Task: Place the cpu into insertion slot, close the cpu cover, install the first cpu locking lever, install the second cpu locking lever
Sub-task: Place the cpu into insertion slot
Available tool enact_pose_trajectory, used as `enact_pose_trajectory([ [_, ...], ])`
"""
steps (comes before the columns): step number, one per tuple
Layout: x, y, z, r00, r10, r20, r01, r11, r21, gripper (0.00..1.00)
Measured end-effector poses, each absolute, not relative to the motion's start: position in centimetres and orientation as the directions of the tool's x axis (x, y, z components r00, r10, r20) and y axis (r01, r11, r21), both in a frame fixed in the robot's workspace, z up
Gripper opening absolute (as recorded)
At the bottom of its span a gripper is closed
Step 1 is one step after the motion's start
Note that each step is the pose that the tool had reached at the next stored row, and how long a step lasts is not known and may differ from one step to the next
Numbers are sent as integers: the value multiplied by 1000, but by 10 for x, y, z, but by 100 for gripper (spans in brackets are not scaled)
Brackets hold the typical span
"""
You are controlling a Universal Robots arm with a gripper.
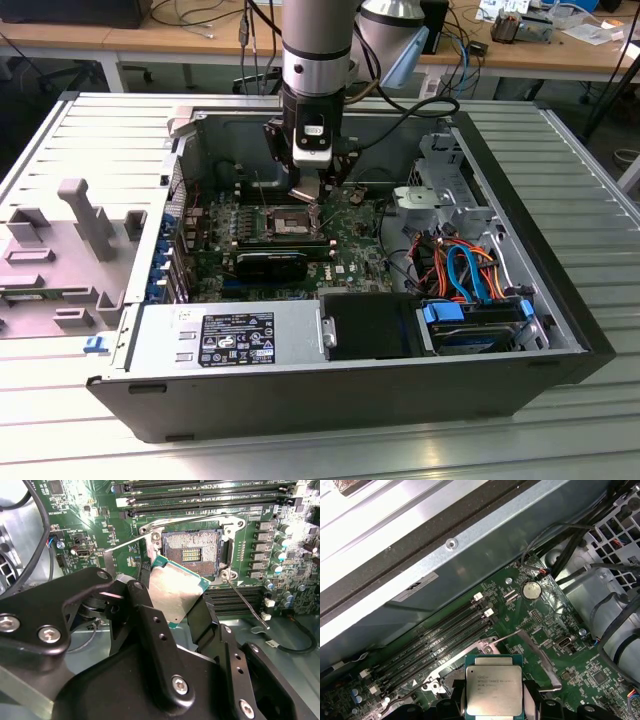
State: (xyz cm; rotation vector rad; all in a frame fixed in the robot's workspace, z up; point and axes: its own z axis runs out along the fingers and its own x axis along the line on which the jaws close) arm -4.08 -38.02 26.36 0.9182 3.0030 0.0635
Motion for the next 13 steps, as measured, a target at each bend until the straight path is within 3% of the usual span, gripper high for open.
enact_pose_trajectory([
  [13, -41, -380, 264, -825, 566, 11, 566, 824, 39, 54],
])
